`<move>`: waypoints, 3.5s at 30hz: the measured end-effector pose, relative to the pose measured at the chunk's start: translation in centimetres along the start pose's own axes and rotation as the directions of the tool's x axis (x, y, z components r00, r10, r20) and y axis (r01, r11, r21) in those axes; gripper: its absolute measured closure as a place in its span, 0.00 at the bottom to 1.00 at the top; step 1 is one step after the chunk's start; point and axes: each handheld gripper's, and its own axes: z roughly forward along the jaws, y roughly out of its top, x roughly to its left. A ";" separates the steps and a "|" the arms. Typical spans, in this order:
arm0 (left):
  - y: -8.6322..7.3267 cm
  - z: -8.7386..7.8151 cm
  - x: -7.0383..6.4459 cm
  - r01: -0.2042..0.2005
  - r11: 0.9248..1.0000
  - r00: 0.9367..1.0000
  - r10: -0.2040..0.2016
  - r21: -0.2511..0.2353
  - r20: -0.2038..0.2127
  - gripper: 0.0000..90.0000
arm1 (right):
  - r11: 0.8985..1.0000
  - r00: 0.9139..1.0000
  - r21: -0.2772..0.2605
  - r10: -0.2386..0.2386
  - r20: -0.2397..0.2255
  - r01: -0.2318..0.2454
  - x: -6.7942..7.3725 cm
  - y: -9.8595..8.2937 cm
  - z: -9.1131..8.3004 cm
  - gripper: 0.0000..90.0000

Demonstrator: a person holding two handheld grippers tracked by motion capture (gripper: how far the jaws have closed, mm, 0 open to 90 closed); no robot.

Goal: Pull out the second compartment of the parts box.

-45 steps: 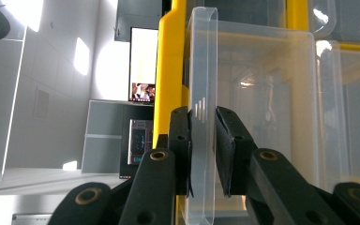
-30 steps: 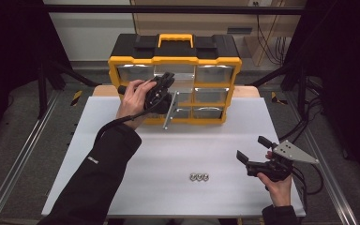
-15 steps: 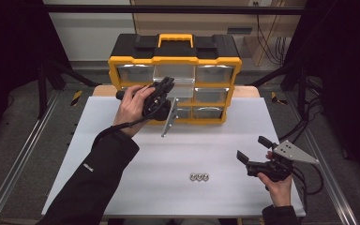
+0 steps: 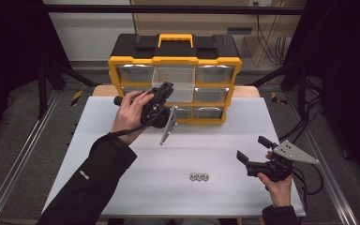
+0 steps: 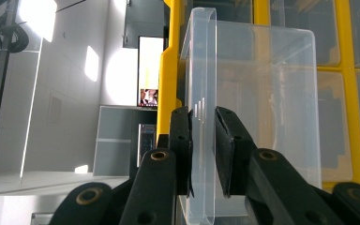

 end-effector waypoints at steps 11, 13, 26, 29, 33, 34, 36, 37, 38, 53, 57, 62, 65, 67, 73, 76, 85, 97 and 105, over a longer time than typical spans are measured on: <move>0.2 -0.2 0.0 0.006 1.000 1.000 -0.006 -0.004 0.006 0.85 | 1.000 1.000 -0.002 -0.002 0.000 0.002 0.0 0.0 0.0 0.03; 0.2 -0.2 0.0 0.010 1.000 1.000 -0.010 -0.007 0.006 0.85 | 1.000 1.000 -0.001 -0.003 -0.001 0.003 0.0 0.0 0.0 0.03; 0.3 -0.7 1.0 0.158 0.987 0.984 -0.157 -0.009 0.080 0.70 | 1.000 1.000 -0.003 -0.004 -0.002 0.004 0.0 0.0 -0.1 0.03; 0.2 -0.9 1.2 0.244 0.970 0.965 -0.241 -0.018 0.106 0.65 | 1.000 1.000 -0.001 0.001 0.001 -0.001 0.1 0.1 -0.1 0.03; -0.1 -1.4 1.5 0.401 0.916 0.899 -0.395 0.006 0.191 0.46 | 1.000 1.000 0.001 -0.002 0.000 0.002 0.0 0.1 -0.1 0.03; -0.2 -1.6 1.5 0.441 0.898 0.877 -0.433 0.012 0.210 0.42 | 1.000 1.000 0.000 -0.002 0.000 0.002 0.0 0.1 0.0 0.03; -0.3 -1.7 1.6 0.473 0.881 0.857 -0.464 0.013 0.224 0.37 | 1.000 1.000 0.001 -0.003 0.001 0.003 0.0 0.0 0.0 0.03; -0.4 -1.9 1.6 0.503 0.864 0.838 -0.491 0.012 0.239 0.35 | 1.000 1.000 0.000 -0.003 0.001 0.003 0.0 0.1 0.0 0.03; -0.4 -2.0 1.6 0.529 0.848 0.819 -0.516 0.019 0.250 0.32 | 1.000 1.000 0.002 -0.003 0.000 0.003 0.0 0.1 -0.1 0.03; -3.2 -5.2 0.0 0.848 0.520 0.454 -0.814 0.107 0.362 0.11 | 1.000 1.000 0.001 -0.006 0.002 0.006 0.0 0.0 -0.1 0.03; -4.2 -6.0 -0.9 0.880 0.458 0.390 -0.846 0.123 0.363 0.08 | 1.000 1.000 0.007 0.001 0.002 -0.001 0.0 0.0 0.0 0.03; -5.2 -7.0 -1.9 0.901 0.416 0.348 -0.864 0.126 0.364 0.06 | 1.000 1.000 0.006 -0.007 0.001 0.007 0.0 -0.1 0.0 0.03; -5.9 -7.6 -2.6 0.910 0.394 0.328 -0.873 0.126 0.362 0.06 | 1.000 1.000 0.005 -0.008 -0.001 0.008 0.0 -0.1 0.0 0.03; -6.3 -8.2 -3.3 0.917 0.376 0.309 -0.880 0.132 0.361 0.06 | 1.000 1.000 0.008 -0.004 0.002 0.004 0.0 -0.1 0.0 0.03; -6.8 -8.8 -4.5 0.929 0.347 0.282 -0.890 0.131 0.359 0.06 | 1.000 1.000 0.010 -0.007 0.002 0.007 0.0 -0.1 0.0 0.02; -6.9 -9.1 -5.0 0.936 0.326 0.261 -0.895 0.130 0.361 0.06 | 1.000 1.000 0.014 -0.009 0.002 0.009 0.0 -0.1 0.0 0.02; -7.0 -9.4 -7.1 0.953 0.278 0.212 -0.900 0.124 0.382 0.05 | 1.000 1.000 0.014 -0.007 0.006 0.007 0.1 -0.2 0.0 0.02; -6.4 -8.5 -9.2 0.955 0.251 0.168 -0.897 0.158 0.408 0.05 | 1.000 1.000 0.021 -0.008 0.005 0.008 0.1 -0.3 0.2 0.02; -5.1 -7.3 -10.7 0.944 0.259 0.147 -0.882 0.202 0.447 0.05 | 1.000 1.000 0.023 -0.008 0.003 0.008 0.1 -0.3 0.3 0.02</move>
